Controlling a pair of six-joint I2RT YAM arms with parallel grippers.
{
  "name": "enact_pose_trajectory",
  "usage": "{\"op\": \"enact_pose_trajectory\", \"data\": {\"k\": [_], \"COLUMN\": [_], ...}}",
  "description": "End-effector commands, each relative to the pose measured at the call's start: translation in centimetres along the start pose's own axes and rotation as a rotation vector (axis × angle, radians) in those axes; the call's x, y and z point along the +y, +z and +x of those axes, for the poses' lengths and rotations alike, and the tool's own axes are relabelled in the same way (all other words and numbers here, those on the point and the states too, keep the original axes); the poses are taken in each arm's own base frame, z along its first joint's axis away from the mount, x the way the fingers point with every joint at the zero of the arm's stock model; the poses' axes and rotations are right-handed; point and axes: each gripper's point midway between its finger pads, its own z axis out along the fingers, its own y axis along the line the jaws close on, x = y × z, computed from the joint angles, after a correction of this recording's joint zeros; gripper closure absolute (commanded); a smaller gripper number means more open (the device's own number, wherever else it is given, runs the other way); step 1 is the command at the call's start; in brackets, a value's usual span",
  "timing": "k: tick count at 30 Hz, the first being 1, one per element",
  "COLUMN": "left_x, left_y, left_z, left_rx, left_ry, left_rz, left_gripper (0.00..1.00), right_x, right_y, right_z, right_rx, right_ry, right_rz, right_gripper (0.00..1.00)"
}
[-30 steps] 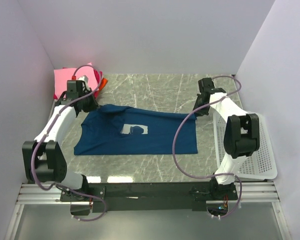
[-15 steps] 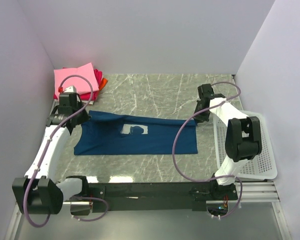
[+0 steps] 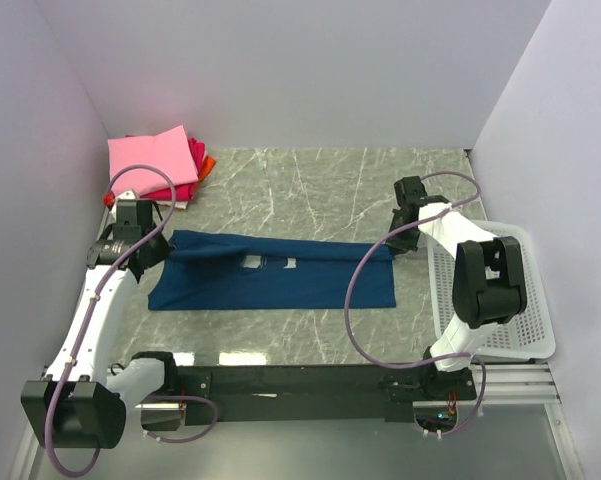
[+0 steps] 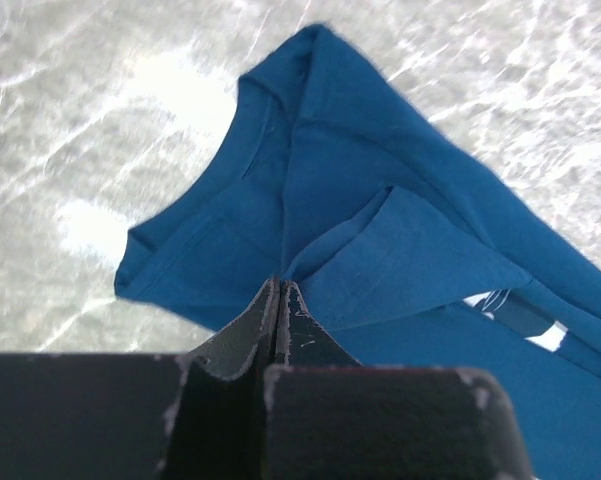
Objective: Fold and stack the t-shirts
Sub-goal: Fold the tshirt
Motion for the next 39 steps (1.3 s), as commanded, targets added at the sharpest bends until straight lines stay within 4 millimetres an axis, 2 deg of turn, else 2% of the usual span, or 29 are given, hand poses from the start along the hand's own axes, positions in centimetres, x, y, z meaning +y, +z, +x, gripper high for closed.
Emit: {"op": "enact_pose_trajectory", "data": {"k": [1,3,4,7,8,11,14,17,20,21,22,23,24,25,27,28,29,30,32,33,39], "left_x": [0.6,0.7,1.0,1.2,1.5,1.7,1.1,-0.5,-2.9,-3.9,-4.8,-5.4,-5.7,-6.7,-7.5,-8.2,-9.1,-9.2,-10.0,-9.8,-9.7], "left_y": [-0.9,-1.4,-1.7,-2.8,-3.3,-4.7,-5.2,-3.9,-1.8,-0.8,-0.3,0.0,1.4,1.9,3.6,4.1,4.4,5.6,6.7,7.9,11.2], "left_z": [-0.1,0.3,0.9,1.7,2.1,1.4,0.1,-0.8,-1.7,-2.5,-2.8,-3.2,-2.9,-3.2,-3.0,-3.2,-2.7,-2.1,-1.8,-1.0,0.7], "left_rx": [0.008,0.023,0.046,0.068,0.083,0.040,-0.012,-0.012,0.007,-0.002,0.001,-0.002,0.030,0.037,0.075,0.075,0.102,0.132,0.157,0.190,0.270], "left_ry": [-0.041,-0.051,-0.063,-0.089,-0.093,-0.123,-0.133,-0.123,-0.111,-0.105,-0.099,-0.093,-0.076,-0.070,-0.061,-0.062,-0.059,-0.064,-0.069,-0.070,-0.060], "left_rz": [-0.041,-0.038,-0.048,-0.040,-0.048,-0.037,-0.003,0.036,0.103,0.126,0.156,0.172,0.167,0.201,0.202,0.229,0.267,0.260,0.286,0.264,0.218], "left_gripper": [0.99,0.95,0.87,0.71,0.69,0.62,0.57,0.54,0.54,0.54,0.54,0.54,0.53,0.53,0.53,0.53,0.53,0.52,0.52,0.52,0.52], "right_x": [0.2,0.1,-0.1,-0.7,-1.0,-1.1,-0.9,0.7,2.3,3.3,4.1,4.9,5.6,6.3,7.9,8.4,9.0,9.5,9.8,10.0,9.3], "right_y": [-0.6,-0.6,-0.7,-1.3,-1.6,-3.1,-4.6,-5.8,-5.6,-6.1,-5.2,-5.3,-5.1,-4.0,-3.7,-2.6,-2.4,-2.1,-0.9,-0.3,1.1], "right_z": [-0.5,0.0,0.0,0.9,1.3,1.9,1.8,0.1,-1.5,-2.6,-3.0,-4.0,-4.3,-4.2,-4.8,-4.5,-4.7,-4.4,-3.8,-3.3,-1.1], "right_rx": [-0.049,-0.039,-0.048,-0.037,-0.031,-0.051,-0.081,-0.127,-0.147,-0.162,-0.149,-0.162,-0.155,-0.126,-0.124,-0.097,-0.096,-0.088,-0.056,-0.039,0.013], "right_ry": [0.000,-0.001,0.007,0.013,0.012,0.019,0.029,0.015,-0.012,-0.017,-0.023,-0.023,-0.030,-0.038,-0.059,-0.072,-0.081,-0.095,-0.104,-0.108,-0.107], "right_rz": [0.004,0.013,0.028,0.059,0.074,0.065,0.032,-0.046,-0.094,-0.127,-0.138,-0.161,-0.182,-0.193,-0.223,-0.228,-0.234,-0.237,-0.225,-0.221,-0.198], "right_gripper": [1.00,1.00,1.00,0.71,0.58,0.49,0.48,0.48,0.49,0.49,0.49,0.49,0.49,0.50,0.50,0.51,0.51,0.51,0.52,0.52,0.52]}}
